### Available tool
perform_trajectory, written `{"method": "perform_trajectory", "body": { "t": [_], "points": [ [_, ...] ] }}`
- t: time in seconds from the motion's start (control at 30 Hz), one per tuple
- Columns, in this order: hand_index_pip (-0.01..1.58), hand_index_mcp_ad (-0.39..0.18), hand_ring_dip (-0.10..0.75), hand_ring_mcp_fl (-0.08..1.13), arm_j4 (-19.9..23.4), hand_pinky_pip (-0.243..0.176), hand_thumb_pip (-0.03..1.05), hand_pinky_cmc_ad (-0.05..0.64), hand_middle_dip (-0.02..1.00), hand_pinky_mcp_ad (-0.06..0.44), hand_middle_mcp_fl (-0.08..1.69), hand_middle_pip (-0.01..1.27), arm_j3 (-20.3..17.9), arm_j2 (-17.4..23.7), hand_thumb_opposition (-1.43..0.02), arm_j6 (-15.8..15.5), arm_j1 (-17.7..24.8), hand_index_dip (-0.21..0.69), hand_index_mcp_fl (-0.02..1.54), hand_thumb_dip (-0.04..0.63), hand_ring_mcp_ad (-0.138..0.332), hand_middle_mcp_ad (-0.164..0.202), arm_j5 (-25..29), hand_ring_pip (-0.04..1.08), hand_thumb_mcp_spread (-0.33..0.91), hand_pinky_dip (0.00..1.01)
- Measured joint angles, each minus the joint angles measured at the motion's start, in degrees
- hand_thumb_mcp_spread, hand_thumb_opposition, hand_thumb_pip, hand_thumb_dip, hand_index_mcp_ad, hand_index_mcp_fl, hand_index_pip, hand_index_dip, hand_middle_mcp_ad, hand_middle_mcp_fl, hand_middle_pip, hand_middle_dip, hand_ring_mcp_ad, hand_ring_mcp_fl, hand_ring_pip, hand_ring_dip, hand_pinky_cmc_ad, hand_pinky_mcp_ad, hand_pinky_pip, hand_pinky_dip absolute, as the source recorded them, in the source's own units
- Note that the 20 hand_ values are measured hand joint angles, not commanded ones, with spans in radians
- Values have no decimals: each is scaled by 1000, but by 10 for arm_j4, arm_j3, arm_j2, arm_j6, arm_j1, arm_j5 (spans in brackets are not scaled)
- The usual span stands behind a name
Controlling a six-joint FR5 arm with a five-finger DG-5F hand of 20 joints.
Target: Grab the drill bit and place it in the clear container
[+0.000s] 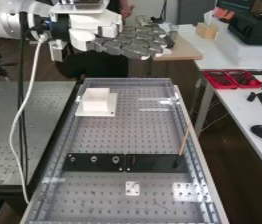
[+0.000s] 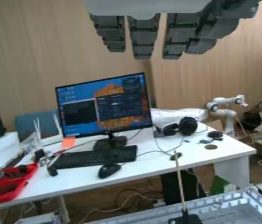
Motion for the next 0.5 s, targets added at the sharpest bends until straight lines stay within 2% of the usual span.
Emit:
{"method": "perform_trajectory", "body": {
  "t": [0.1, 0.17, 0.2, 0.23, 0.27, 0.3, 0.33, 0.4, 0.43, 0.5],
  "points": [
    [16, 2, 16, 16, 17, -10, 9, 49, 35, 51, 5, 24, -14, -7, 0, 6, -2, 14, -7, 14, 103, 61, 13, 14, 0, 16],
    [19, 24, 19, 14, 26, -12, 28, 28, 35, 37, 2, 24, -23, -11, -19, 12, -4, 14, -7, 12, 106, 58, 21, 16, 7, 21],
    [17, 33, 16, 14, 32, -10, 101, 30, 35, 37, 0, 42, -28, -15, -122, 14, -4, 19, -7, 14, 105, 58, 27, 23, 63, 24],
    [23, 38, 16, 21, 37, -12, 166, 44, 31, 45, 5, 72, -33, -18, -197, 17, -5, 24, -3, 14, 106, 58, 32, 26, 98, 45],
    [17, 40, 12, 16, 39, -12, 182, 59, 31, 54, 0, 79, -34, -19, -255, 18, -5, 30, -10, 16, 103, 61, 34, 24, 113, 61],
    [38, 47, 12, 17, 42, -10, 182, 98, 35, 51, 2, 93, -38, -21, -344, 21, -6, 49, -9, 16, 124, 58, 37, 63, 112, 91],
    [45, 52, 0, 17, 47, -28, 176, 110, 31, 72, 0, 112, -41, -24, -410, 23, -7, 51, -5, 12, 120, 61, 41, 54, 115, 105],
    [56, 54, -3, 19, 56, -40, 182, 162, 37, 103, 3, 120, -48, -29, -494, 24, -8, 75, -9, 16, 154, 58, 46, 75, 141, 140],
    [56, 63, -10, 16, 61, -56, 182, 176, 33, 113, 3, 122, -51, -31, -532, 24, -9, 79, -10, 16, 164, 65, 49, 75, 143, 152],
    [72, 73, -14, 19, 66, -61, 192, 211, 37, 134, 0, 126, -55, -35, -569, 27, -9, 96, -7, 14, 180, 79, 52, 73, 138, 169]
  ]
}}
